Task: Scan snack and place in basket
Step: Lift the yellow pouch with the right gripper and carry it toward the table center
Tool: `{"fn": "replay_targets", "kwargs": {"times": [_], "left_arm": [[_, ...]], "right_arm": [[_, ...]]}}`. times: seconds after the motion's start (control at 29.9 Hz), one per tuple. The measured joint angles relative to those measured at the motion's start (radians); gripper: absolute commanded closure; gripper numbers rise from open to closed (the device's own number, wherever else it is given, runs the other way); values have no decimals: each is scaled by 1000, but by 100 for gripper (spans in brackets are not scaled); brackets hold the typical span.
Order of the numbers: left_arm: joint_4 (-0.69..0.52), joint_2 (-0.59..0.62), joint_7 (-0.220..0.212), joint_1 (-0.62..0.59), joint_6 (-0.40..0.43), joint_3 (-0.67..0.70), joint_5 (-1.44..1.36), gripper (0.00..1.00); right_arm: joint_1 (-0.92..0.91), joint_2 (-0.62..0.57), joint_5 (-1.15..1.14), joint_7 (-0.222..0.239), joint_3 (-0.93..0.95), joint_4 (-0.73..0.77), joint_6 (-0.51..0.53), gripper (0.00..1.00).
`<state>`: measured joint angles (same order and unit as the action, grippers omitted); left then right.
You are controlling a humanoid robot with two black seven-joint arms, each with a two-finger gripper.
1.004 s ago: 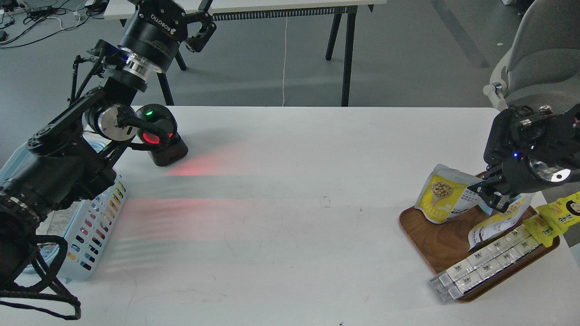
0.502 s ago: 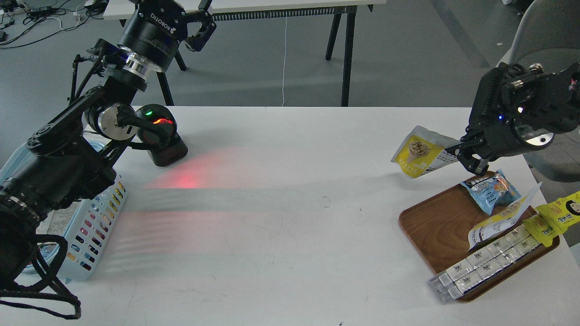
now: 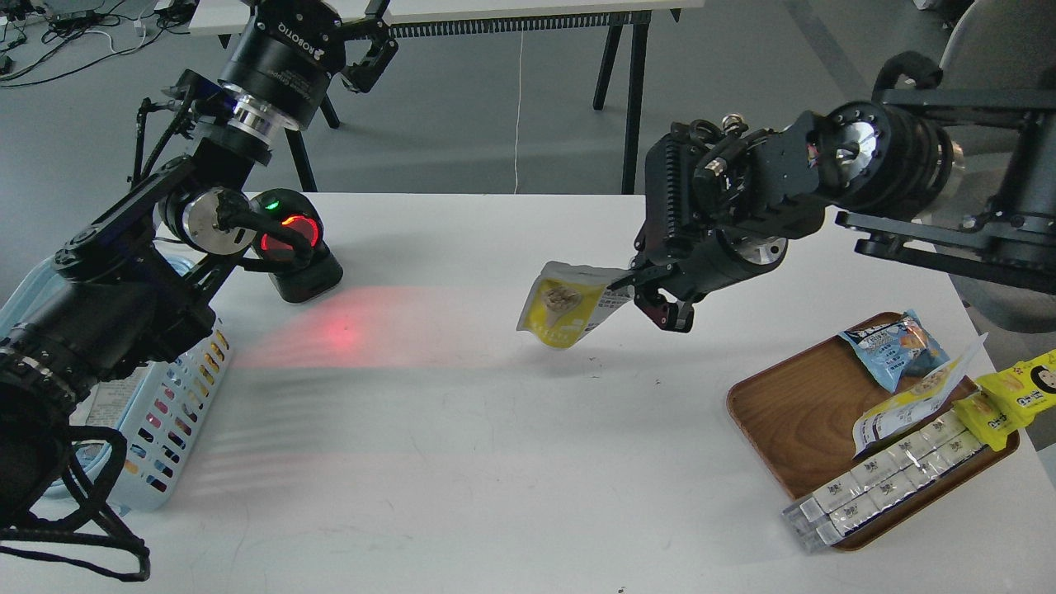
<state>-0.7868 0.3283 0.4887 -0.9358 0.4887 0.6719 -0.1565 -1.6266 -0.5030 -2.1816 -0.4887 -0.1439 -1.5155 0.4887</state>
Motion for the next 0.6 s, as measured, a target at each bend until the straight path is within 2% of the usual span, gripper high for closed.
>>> {"fn": "replay_targets", "kwargs": {"times": [0.27, 0.47, 0.6], "left_arm": [[0, 0, 0, 1, 0, 1, 0, 0], [0, 0, 0, 2, 0, 2, 0, 0], [0, 0, 0, 2, 0, 2, 0, 0]], "right_arm": [[8, 72, 0, 0, 13, -14, 0, 100], [30, 76, 0, 0, -9, -32, 0, 100], [46, 75, 0, 0, -18, -30, 0, 96]]}}
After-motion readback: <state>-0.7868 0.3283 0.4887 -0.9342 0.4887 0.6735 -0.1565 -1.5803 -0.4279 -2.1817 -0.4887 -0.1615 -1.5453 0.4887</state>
